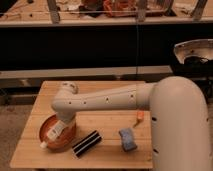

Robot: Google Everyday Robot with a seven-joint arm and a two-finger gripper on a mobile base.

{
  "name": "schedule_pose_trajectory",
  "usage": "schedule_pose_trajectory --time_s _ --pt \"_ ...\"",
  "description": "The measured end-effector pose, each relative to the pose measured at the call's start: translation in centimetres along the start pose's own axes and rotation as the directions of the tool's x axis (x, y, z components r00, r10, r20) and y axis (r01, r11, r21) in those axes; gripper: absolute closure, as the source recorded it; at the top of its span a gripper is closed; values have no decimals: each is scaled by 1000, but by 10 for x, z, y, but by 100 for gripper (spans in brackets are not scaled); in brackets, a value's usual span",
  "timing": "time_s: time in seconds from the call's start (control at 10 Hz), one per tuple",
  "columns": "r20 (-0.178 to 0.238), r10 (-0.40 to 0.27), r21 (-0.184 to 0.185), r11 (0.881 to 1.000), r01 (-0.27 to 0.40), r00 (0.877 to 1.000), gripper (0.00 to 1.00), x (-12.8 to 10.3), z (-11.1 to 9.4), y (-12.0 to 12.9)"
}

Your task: Place the bottle in the ceramic bowl

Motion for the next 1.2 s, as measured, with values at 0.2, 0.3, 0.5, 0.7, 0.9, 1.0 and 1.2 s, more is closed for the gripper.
schedule_pose_trajectory --time_s 0.2,0.3,0.5,0.7,0.9,1.0,1.2 --pt "3 -18 4 1000 18 1000 100 -6 2 -5" --pt "2 -25 6 1000 25 1000 100 -6 4 -7" --pt "2 -37 6 999 37 999 100 -8 6 -11" --pt "3 -49 9 999 49 999 100 -9 8 -15" --pt "3 -57 12 998 57 998 96 -10 9 -18" --pt "4 -63 14 998 63 998 91 -11 10 -20" --pt "6 -72 17 997 72 997 83 -13 11 -22"
